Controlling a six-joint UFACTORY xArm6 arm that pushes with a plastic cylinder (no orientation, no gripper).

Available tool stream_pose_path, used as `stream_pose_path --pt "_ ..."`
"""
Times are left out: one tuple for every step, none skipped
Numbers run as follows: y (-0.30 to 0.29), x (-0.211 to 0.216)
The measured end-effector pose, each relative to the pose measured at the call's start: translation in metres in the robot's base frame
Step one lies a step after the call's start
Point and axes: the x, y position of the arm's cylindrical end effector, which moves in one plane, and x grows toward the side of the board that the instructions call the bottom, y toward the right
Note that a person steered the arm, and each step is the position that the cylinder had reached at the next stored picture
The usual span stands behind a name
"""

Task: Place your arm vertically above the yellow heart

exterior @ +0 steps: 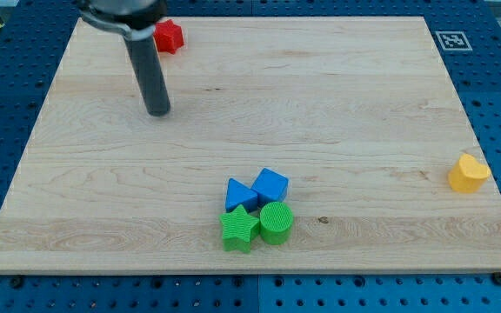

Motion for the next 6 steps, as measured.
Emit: stream_pose_path --pt "0.048 0.022" --pt "0.066 0.024" --pt "0.124 0.025" --pt "0.210 0.028" --pt "0.266 0.053" --pt "0.292 0.039"
